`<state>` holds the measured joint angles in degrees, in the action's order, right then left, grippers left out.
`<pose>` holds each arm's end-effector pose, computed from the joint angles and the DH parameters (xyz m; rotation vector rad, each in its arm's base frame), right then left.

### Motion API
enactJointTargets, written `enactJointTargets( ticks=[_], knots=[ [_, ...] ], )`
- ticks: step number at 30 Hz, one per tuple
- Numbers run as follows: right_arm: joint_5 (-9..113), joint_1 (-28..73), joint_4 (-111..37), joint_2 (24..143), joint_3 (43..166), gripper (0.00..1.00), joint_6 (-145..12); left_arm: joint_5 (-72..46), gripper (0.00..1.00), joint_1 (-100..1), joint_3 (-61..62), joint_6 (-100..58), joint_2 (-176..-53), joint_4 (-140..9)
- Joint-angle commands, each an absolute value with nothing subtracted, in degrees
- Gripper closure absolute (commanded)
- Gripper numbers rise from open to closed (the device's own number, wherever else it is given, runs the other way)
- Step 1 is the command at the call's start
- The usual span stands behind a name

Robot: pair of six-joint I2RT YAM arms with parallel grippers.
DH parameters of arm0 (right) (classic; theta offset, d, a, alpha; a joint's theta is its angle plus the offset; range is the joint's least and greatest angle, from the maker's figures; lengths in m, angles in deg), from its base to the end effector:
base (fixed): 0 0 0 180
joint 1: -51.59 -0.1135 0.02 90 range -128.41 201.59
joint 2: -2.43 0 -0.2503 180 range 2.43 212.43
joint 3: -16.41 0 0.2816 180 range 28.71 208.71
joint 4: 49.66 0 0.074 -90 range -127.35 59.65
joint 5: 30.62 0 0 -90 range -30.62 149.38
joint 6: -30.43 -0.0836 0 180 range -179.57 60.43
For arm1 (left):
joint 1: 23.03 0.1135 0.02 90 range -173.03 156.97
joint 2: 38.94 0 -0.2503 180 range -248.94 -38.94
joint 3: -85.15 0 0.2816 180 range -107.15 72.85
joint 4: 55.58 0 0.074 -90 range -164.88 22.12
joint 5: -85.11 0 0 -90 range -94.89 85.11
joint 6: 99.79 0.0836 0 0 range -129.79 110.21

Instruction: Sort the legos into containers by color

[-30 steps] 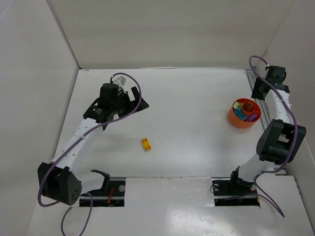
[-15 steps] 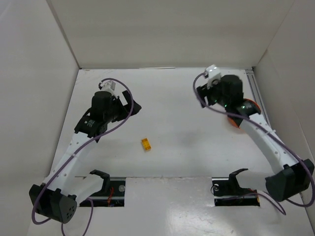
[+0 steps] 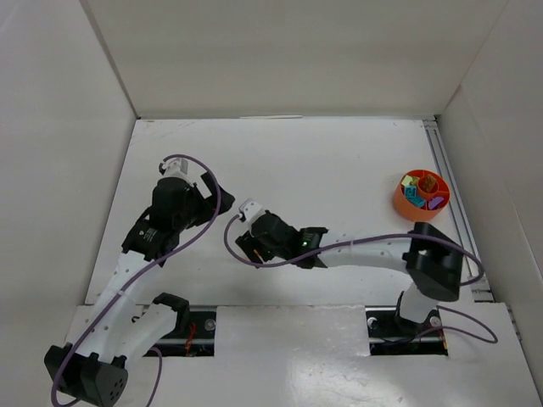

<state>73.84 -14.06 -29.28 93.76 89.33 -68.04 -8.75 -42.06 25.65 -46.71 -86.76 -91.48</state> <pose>0.1896 0.3684 0.1777 -0.9575 2.0431 0.4224 0.2546 -0.0938 0.2914 -0.2760 2.0421 -0.6863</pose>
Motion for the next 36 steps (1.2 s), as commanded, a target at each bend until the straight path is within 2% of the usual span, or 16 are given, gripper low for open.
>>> enactJointTargets(
  ticks=[1, 10, 19, 21, 25, 26, 32, 36],
  knots=[
    [81.18, -16.70, -34.19, 99.61, 95.76, 0.24, -76.61, -8.41, 0.00, -42.28, 26.09, -46.44, -84.66, -91.53],
    [87.06, -16.70, -34.19, 111.93, 101.92, 0.24, -82.16, -7.27, 0.00, -42.28, 26.09, -44.77, -79.81, -93.36],
    [86.62, -16.70, -34.19, 116.24, 102.46, 0.32, -85.76, -6.21, 0.00, -42.28, 25.56, -45.29, -79.81, -93.90],
    [86.62, -16.70, -34.19, 116.24, 101.92, 0.38, -86.46, -6.21, 0.00, -42.28, 25.56, -45.29, -79.81, -93.90],
    [86.62, -16.70, -34.19, 115.45, 100.78, 0.68, -86.47, -5.69, 0.00, -42.28, 25.56, -45.29, -80.34, -93.90],
    [86.62, -16.70, -34.19, 113.80, 100.17, 0.71, -86.47, -5.69, 0.00, -42.28, 25.56, -45.29, -80.34, -93.90],
    [89.44, -14.25, -34.19, 104.66, 96.66, 0.79, -84.19, -6.38, 0.00, -42.28, 25.56, -45.29, -81.48, -92.85],
    [88.65, -4.70, -34.19, 92.81, 90.51, 0.80, -80.07, -9.72, 0.00, -42.28, 25.56, -44.51, -84.29, -90.48]
  ],
)
